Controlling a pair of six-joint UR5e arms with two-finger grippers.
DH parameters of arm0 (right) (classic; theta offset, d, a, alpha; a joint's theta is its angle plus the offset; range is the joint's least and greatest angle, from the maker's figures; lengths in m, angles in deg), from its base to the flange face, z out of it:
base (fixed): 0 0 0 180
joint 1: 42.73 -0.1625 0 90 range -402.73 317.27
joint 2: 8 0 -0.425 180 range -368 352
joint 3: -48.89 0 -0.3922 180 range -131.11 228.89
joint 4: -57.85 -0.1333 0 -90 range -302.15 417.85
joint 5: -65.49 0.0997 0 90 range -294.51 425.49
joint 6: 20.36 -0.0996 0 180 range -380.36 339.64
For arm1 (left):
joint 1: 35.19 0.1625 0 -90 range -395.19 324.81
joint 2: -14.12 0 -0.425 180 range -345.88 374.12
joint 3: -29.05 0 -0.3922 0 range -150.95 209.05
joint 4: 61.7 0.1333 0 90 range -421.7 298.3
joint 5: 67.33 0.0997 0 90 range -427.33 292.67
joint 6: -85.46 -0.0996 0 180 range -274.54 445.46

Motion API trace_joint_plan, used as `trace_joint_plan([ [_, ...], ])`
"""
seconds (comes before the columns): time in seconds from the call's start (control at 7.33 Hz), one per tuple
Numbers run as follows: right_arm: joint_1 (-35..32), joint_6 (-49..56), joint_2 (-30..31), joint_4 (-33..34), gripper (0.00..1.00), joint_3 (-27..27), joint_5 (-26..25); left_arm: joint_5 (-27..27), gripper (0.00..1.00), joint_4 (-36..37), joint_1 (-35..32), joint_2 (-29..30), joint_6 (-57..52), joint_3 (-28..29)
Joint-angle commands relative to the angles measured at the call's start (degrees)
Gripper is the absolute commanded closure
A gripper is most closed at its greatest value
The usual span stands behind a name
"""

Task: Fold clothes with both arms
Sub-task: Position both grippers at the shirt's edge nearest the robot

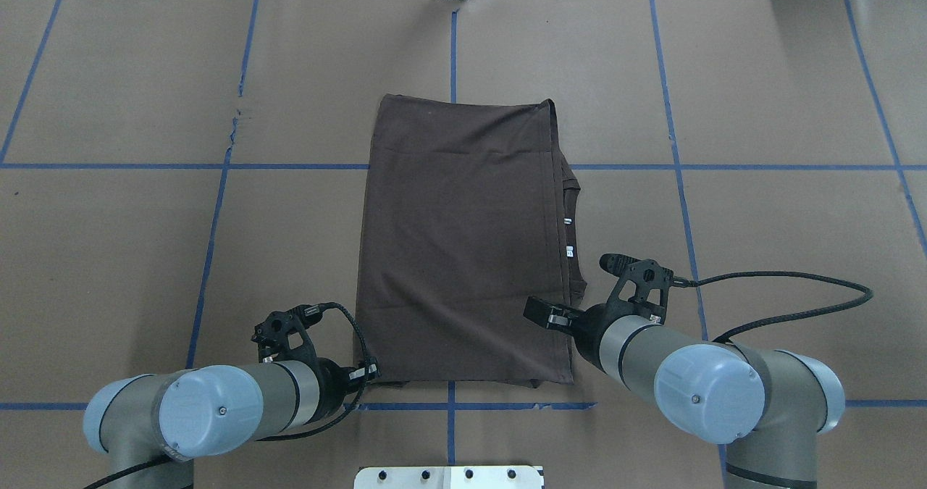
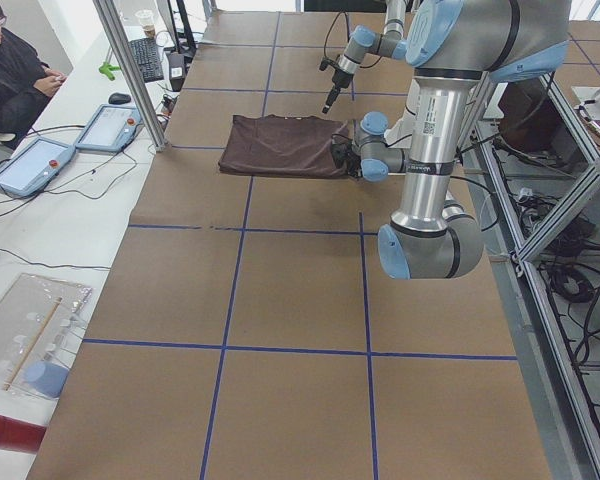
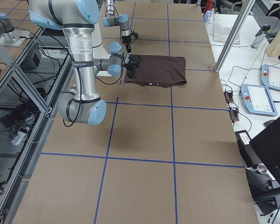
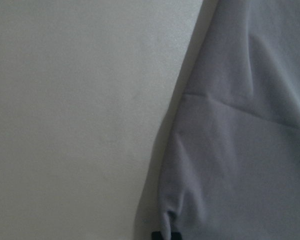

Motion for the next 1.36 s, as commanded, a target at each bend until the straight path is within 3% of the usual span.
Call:
trace_joint_plan([
  [0.0, 0.6, -6.1, -3.1, 6.0, 0.03, -0.4, -1.2, 0.0, 1.00, 0.0, 0.0, 0.2, 0.0, -0.1],
  [0.14, 1.2, -8.4, -8.3, 16.4, 0.05, -0.8, -1.3, 0.0, 1.00, 0.0, 0.0, 0.3, 0.1, -0.1],
  [0.27, 2.6, -10.7, -9.7, 19.6, 0.05, -2.4, -1.3, 0.0, 1.00, 0.0, 0.0, 0.5, 0.1, -0.1],
  [0.95, 5.5, -13.7, -9.8, 20.3, 0.12, -2.9, -1.7, 0.0, 1.00, 0.0, 0.0, 0.6, 0.0, -0.1],
  [1.23, 5.2, -13.2, -9.6, 21.6, 0.14, -2.8, 3.9, 0.1, 1.00, 0.0, 0.0, 0.5, 0.1, 0.0],
])
